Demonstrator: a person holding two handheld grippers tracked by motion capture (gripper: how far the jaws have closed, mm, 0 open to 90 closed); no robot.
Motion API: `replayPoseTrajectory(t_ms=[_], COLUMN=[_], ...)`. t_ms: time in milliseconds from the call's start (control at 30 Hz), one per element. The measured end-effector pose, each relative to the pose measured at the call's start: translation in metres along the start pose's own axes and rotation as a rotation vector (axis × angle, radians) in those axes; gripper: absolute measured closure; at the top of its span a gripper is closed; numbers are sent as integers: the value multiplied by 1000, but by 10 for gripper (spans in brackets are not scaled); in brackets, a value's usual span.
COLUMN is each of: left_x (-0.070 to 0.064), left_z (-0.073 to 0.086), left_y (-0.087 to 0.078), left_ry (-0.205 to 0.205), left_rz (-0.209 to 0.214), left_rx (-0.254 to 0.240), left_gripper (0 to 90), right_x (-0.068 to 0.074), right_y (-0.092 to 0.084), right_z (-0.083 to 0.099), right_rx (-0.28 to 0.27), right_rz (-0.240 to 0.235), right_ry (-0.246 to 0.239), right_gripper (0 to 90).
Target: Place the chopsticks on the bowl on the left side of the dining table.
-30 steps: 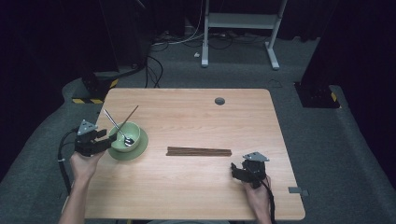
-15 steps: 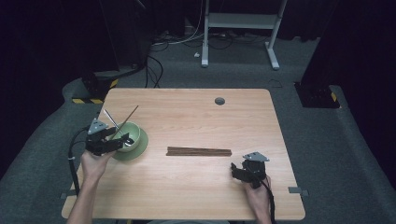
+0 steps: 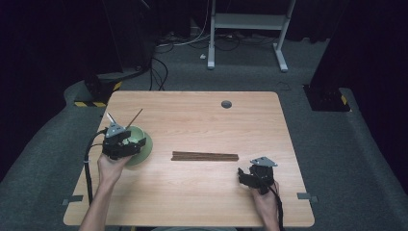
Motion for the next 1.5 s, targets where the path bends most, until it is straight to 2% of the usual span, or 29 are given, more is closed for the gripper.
replayPoseTrajectory(t_ms=[200,267,533,700,933,1200,1500], left_x=[-15,-21,-40,-51,-70,-84,-96], left_z=[1,2,-2,-5,-12,-15,-16], left_y=[11,16,27,36,47,57,65], left_ry=[17,36,43,52,43,67,82], left_rz=[49,52,98,114,169,197,219], left_rx=[43,58,45,58,41,67,68], left_gripper=[315,310,293,286,281,282,278], right_x=[0,0,0,0,0,0,0], right_y=[0,0,0,0,0,0,0], right_z=[0,0,0,0,0,0,0], right_rx=[0,0,0,0,0,0,0], right_rz=[0,0,0,0,1,1,1], right_ry=[0,1,1,1,1,1,1], right_gripper=[230,230,231,230,230,230,230])
Point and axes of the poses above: each handheld gripper's, and its own axes: y roughly forward along the jaws, z roughly out of its underside, x roughly to its left, the point moved 5 cm from there along y, roughly forward along the jaws, and after that the axes turned 2 degrees about -x, right-handed, at the moved point
